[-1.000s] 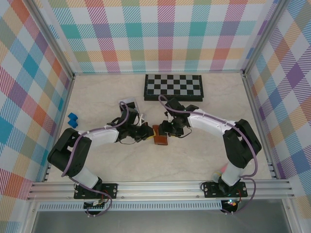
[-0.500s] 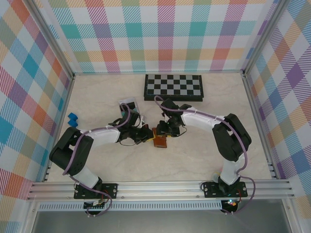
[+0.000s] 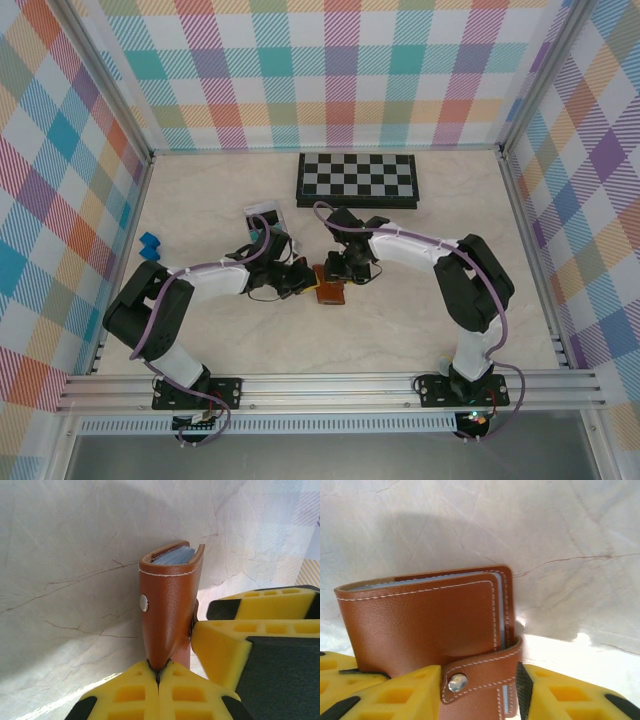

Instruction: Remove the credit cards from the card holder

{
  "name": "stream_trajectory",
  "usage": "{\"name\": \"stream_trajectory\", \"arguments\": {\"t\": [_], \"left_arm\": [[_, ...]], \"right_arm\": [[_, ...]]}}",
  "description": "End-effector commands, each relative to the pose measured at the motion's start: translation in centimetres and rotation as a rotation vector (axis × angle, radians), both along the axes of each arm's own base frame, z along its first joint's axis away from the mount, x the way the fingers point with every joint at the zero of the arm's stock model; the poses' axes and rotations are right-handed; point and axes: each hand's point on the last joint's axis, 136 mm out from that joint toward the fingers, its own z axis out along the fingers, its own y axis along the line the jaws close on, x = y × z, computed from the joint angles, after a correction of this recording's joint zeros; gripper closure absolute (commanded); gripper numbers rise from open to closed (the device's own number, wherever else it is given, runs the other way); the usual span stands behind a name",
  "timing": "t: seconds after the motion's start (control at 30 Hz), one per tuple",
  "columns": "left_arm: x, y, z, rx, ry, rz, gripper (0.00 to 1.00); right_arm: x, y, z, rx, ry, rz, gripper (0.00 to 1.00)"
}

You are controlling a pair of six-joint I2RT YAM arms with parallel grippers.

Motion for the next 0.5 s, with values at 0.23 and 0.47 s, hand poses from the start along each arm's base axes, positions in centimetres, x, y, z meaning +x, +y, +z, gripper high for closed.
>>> {"name": "stream_trajectory", "arguments": {"t": [0.23,0.47], "left_arm": [[-0.5,1.5,-0.7,0.09,0.02,0.039,1.0],[-0.6,1.8,-0.7,0.115,0.031,0.042,1.0]], "right_arm": [[-0.7,-4.1,0.6,-0.116,-0.015,-0.101,0.64],[-0.3,-1.7,1.6,-0.027,-0.006,-0.033,0.66]]}}
